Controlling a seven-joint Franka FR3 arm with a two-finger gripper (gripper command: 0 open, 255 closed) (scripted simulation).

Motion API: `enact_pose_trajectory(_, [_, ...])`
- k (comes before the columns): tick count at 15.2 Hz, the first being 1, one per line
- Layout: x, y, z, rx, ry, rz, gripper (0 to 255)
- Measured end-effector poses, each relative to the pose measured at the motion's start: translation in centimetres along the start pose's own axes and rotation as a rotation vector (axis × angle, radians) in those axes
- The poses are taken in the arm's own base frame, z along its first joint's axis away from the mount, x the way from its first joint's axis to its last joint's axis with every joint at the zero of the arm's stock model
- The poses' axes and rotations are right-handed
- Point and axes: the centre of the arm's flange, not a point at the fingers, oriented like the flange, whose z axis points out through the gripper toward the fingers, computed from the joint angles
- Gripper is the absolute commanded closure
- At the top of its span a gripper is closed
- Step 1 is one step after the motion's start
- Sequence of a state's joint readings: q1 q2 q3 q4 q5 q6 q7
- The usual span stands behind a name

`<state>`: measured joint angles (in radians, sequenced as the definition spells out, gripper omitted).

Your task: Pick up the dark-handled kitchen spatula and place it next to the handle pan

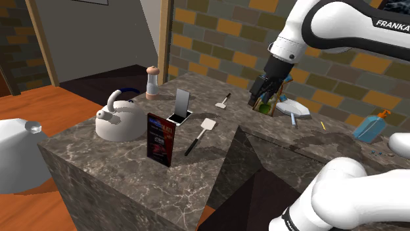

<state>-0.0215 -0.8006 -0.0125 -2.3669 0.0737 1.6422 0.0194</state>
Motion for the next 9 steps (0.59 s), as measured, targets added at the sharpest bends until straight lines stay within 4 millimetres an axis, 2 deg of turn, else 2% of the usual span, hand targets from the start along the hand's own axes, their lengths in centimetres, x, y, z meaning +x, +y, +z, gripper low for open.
enact_pose_trajectory(3, [0.9, -0.7, 1.1, -0.005, -0.005, 0.06, 0])
enact_pose_trajectory(9, [5.1, -4.1, 6.6, -0.027, -0.028, 0.36, 0])
